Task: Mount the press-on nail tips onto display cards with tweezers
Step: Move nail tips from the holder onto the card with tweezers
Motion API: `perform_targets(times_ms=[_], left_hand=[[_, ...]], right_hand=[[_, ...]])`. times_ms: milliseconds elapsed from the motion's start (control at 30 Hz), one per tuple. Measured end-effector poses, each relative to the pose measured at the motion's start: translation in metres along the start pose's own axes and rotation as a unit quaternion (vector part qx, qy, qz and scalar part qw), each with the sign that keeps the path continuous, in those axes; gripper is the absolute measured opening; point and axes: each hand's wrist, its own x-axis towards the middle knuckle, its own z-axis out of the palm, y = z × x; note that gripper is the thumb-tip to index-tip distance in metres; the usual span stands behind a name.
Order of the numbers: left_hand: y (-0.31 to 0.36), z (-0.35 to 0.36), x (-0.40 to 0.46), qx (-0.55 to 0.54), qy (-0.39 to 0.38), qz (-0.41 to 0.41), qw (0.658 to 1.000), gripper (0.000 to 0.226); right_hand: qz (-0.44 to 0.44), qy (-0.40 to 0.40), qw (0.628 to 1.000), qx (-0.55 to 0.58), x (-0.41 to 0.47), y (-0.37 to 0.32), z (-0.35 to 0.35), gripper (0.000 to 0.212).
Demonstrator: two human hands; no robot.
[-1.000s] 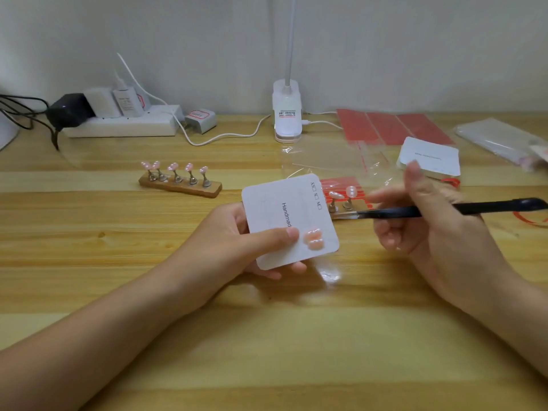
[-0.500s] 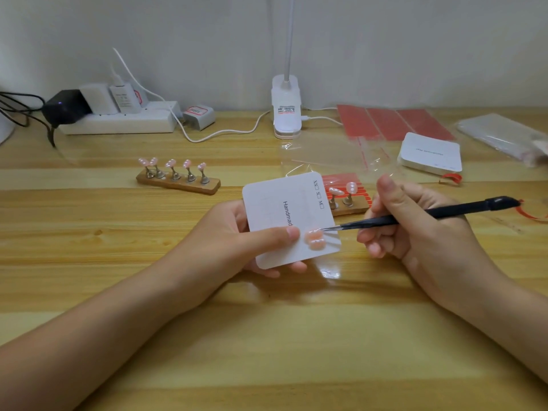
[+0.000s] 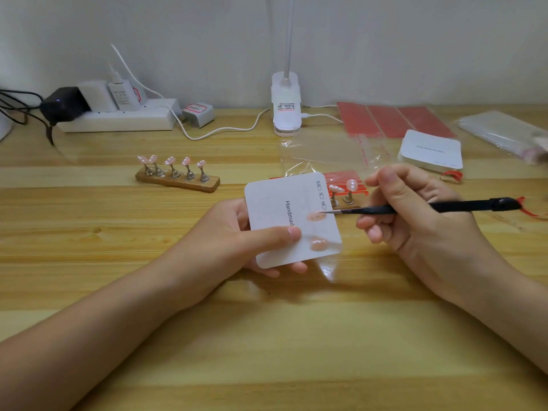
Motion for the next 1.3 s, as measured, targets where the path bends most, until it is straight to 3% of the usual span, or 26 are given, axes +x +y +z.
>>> perform_targets(times_ms=[300,1300], left_hand=[[-0.0003,-0.0017,0.0008,-0.014,-0.009,-0.010,1.000,0.022],[0.0001,0.0005,0.0009,-0.012,0.004,-0.015,1.000,0.018]], right_hand=[[0.041,-0.001,0.999,0.000,-0.0003,0.0023,-0.0023,0.016],[0.060,0.016,0.998,0.003,-0.0007,0.0045,-0.0023,0.017]])
